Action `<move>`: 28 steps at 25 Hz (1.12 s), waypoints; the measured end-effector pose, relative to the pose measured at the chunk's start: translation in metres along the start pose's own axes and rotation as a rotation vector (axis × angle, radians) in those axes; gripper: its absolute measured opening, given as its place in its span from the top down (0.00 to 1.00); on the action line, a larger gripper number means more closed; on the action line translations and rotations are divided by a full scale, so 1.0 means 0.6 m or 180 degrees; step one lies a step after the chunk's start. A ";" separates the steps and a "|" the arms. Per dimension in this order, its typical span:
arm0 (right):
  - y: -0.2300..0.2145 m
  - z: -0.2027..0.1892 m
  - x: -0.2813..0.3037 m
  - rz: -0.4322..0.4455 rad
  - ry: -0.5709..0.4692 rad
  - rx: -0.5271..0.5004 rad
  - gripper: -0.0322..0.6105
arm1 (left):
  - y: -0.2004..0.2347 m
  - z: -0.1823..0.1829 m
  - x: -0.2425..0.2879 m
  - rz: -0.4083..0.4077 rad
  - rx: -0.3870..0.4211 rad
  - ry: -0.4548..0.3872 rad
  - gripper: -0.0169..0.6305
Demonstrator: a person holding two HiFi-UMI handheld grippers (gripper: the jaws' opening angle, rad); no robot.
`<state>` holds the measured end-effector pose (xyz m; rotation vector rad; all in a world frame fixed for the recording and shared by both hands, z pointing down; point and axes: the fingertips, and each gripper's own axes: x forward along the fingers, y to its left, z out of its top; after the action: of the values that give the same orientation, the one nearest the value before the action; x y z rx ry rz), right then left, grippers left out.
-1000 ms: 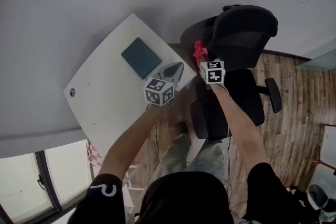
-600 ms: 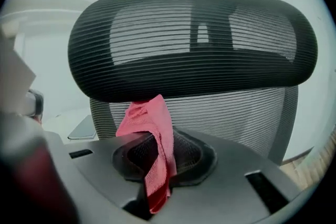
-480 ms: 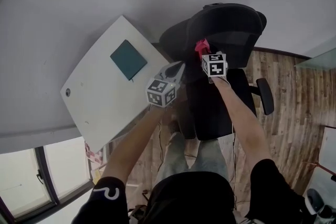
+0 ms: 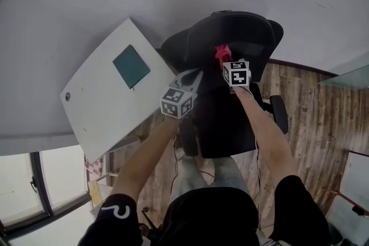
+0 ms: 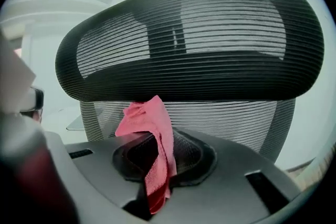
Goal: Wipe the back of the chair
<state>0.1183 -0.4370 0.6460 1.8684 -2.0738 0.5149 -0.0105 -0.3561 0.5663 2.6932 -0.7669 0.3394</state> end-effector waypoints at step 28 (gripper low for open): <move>-0.326 -0.016 -0.089 -0.0561 0.0008 0.0369 0.84 | -0.160 0.055 0.188 -0.0347 0.0236 0.0068 0.93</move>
<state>0.3183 -0.4025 0.6425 2.0905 -1.8908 0.6036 0.1400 -0.3436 0.5480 2.7825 -0.6097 0.3763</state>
